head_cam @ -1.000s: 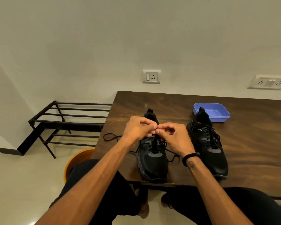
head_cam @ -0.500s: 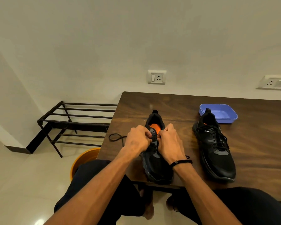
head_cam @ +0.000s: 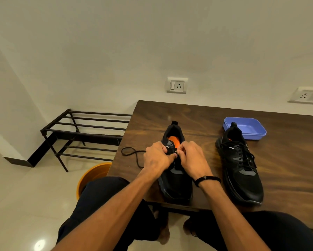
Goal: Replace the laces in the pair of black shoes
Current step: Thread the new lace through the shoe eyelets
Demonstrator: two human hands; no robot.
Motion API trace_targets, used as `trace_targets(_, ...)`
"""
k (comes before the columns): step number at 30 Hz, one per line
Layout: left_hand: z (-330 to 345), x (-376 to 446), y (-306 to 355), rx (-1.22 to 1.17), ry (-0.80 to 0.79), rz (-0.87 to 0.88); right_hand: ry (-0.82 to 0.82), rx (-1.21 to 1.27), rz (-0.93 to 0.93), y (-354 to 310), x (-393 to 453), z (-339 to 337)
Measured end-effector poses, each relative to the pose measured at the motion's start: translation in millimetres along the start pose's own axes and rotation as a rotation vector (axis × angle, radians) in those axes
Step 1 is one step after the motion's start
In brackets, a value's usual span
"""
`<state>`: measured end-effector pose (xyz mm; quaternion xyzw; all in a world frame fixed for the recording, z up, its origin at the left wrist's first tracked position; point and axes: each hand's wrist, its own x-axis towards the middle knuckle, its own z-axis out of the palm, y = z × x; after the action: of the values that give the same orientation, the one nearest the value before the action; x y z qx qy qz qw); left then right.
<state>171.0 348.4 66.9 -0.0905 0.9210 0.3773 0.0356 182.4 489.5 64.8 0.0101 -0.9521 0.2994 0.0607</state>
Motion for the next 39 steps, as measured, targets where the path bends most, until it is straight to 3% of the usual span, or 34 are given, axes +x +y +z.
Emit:
trace_targets(3,-2,0,0,-0.002,0.029,-0.029,0.018,-0.109,-0.008,-4,-2,4)
trace_targets(7,1,-6,3,0.06,0.061,0.055,0.021,-0.247,-0.027,-11,-7,7)
trace_targets(12,0,-12,4,0.027,0.066,0.073,-0.006,-0.264,-0.038,-13,-3,7)
trace_targets(24,-8,-5,-11,0.026,-0.014,0.203,-0.041,0.191,-0.039,10,1,11)
trace_targets(30,-2,-5,-12,0.127,0.066,0.286,-0.038,0.347,0.048,5,0,15)
trace_targets(35,0,-1,-18,0.049,0.058,0.277,0.019,0.086,-0.094,7,-5,25)
trace_targets(39,0,0,-21,0.006,0.037,0.272,0.149,0.138,-0.16,10,-8,27)
